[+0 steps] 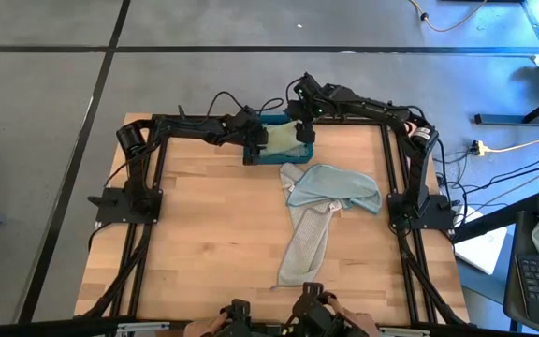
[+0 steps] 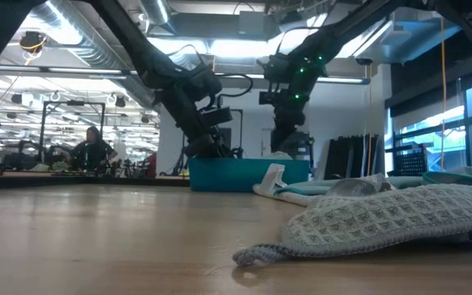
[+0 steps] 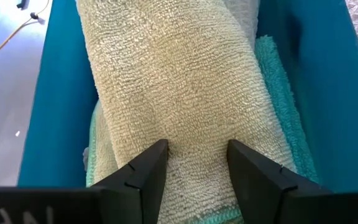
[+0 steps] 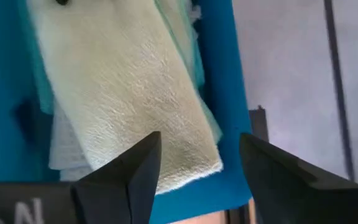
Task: Fold microfiber towels
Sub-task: Put the folded green towel into the blue bin
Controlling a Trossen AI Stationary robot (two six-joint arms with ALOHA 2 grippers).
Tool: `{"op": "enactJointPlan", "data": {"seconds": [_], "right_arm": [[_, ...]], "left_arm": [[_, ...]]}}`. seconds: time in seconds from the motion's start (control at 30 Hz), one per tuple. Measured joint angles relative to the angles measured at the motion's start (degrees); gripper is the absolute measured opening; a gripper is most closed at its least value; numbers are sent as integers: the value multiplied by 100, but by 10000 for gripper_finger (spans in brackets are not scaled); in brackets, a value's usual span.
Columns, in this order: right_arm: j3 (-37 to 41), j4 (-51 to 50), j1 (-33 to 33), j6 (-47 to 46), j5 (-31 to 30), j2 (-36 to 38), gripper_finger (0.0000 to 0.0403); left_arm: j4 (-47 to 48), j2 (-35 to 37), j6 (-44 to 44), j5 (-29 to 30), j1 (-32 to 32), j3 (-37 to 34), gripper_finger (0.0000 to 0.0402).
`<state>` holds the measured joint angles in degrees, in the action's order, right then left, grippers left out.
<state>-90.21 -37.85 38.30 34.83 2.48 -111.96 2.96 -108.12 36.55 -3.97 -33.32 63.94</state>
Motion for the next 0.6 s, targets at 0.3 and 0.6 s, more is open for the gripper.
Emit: {"op": "enactJointPlan", "data": {"seconds": [0.3, 0.6], "right_arm": [[363, 517, -42, -170, 1844, -23, 204], [1428, 1740, 95, 62, 1643, -26, 142]], "left_arm": [[2, 0, 3, 7, 11, 0, 160], [41, 0, 5, 9, 14, 0, 160]]}}
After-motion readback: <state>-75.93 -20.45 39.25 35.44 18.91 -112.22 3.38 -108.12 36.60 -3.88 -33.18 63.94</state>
